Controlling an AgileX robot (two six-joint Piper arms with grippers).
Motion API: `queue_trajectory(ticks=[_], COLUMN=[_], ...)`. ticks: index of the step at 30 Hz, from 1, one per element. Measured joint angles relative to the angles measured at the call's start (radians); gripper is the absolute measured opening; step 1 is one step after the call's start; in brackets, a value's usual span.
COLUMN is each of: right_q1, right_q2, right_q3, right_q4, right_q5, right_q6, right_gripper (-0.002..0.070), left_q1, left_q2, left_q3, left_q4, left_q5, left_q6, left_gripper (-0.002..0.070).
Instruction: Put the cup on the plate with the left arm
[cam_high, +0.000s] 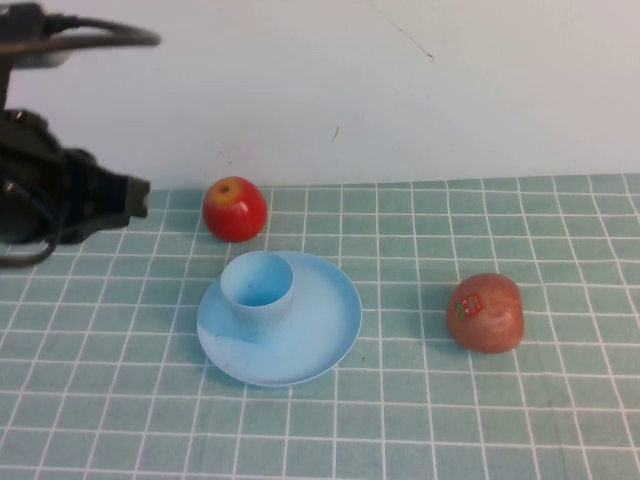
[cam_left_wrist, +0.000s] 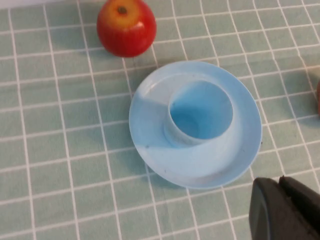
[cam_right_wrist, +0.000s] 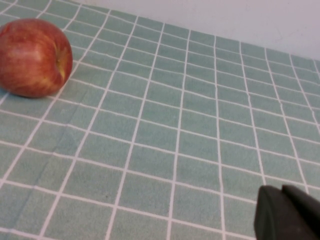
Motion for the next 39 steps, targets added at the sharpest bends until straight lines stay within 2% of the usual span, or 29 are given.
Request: queue_trajectory(ticks=[3,11,19,22,26,32,36,39], right_q1=[0.0,0.0,0.0,0.0,0.0,0.0,0.0,0.0], right_q2=[0.0,0.0,0.0,0.0,0.0,0.0,0.0,0.0], right_q3=[0.0,0.0,0.0,0.0,0.0,0.0,0.0,0.0], right_q4=[0.0,0.0,0.0,0.0,0.0,0.0,0.0,0.0], right_q5=[0.0,0.0,0.0,0.0,0.0,0.0,0.0,0.0], right_q6=[0.0,0.0,0.0,0.0,0.0,0.0,0.0,0.0], right_gripper=[-0.0002,-0.0002,-0.0002,-0.0002,-0.0002,-0.0002,-0.0002,-0.0002], left_q1=[0.0,0.0,0.0,0.0,0.0,0.011,0.07,0.128], left_q2=[-0.137,-0.453,-0.564,-0.569,-0.569,-0.629,-0.74,-0.847], left_q3=[0.106,0.229,0.235,0.235,0.241,0.393,0.584,0.752], left_q4=[0.0,-0.021,-0.034,-0.022,0.067,0.201,0.21,0.187], left_q5=[-0.016,-0.041,0.086,0.085,0.017,-0.214,-0.365,-0.407], left_q6=[-0.062,-0.08,-0.083,-0.085,-0.093,-0.093,-0.095,-0.099], left_gripper=[0.0003,0.0003,0.0003,0.0003,0.0003,0.0002,0.0001,0.0001])
